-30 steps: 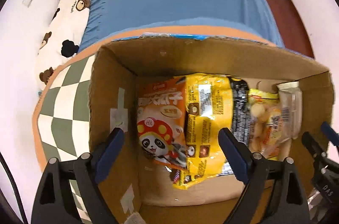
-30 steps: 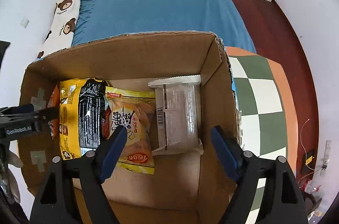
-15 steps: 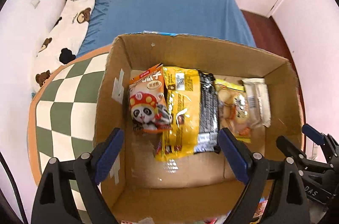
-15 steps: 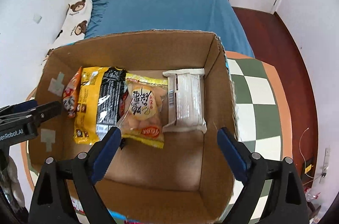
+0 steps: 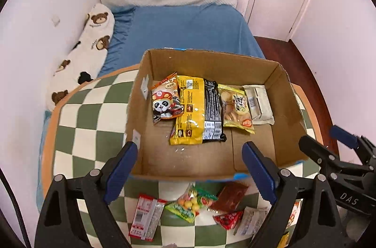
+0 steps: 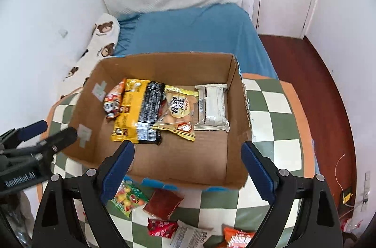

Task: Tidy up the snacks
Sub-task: 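Lift both tools out of the box toward the remaining snacks, then grasp the red-and-white strip packet with the left tool while the right tool grasps the white Mizz packet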

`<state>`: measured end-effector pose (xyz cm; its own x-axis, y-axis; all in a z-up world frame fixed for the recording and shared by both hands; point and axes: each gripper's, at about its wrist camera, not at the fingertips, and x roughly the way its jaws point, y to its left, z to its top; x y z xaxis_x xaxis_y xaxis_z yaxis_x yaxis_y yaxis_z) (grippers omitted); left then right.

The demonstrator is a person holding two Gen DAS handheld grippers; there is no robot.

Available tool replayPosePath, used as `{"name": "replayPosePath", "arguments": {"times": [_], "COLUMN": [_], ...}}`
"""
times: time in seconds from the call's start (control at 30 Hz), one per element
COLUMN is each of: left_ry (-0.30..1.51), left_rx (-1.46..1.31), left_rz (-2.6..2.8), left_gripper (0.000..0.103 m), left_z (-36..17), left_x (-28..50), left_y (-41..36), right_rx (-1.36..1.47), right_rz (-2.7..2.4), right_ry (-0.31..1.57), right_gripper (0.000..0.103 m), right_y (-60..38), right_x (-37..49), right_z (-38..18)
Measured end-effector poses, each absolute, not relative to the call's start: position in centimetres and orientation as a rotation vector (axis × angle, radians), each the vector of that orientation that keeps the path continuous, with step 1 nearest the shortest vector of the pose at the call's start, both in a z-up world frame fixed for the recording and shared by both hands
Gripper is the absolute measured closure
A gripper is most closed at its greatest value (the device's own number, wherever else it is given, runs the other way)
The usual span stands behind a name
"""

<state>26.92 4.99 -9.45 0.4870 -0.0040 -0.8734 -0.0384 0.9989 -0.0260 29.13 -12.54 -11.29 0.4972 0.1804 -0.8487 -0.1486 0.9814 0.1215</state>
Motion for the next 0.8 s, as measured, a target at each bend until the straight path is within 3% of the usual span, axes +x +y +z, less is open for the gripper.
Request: {"name": "replayPosePath", "arguments": {"times": [0.47,0.67,0.8], "left_ry": [0.967,1.051,1.170], "left_rx": [-0.056,-0.074,-0.088], "left_rz": [0.068,0.162,0.234], "left_gripper": [0.012,0.012,0.012], "left_z": [-5.5,-9.1,-13.8], "left_x": [19.8,17.2,15.9], "left_y": [4.2,6.1,8.7], "right_rx": [0.099,0.190,0.234], "right_rz": [0.261,0.310,0.332], "right_ry": [0.946,1.019,1.129], "right_gripper": [0.009,0.009,0.009], "right_y": [-13.5,-14.8,-14.7], "right_x": [21.9,20.2,19.8], "right_z": [-6.7,-9.2,-13.8]}}
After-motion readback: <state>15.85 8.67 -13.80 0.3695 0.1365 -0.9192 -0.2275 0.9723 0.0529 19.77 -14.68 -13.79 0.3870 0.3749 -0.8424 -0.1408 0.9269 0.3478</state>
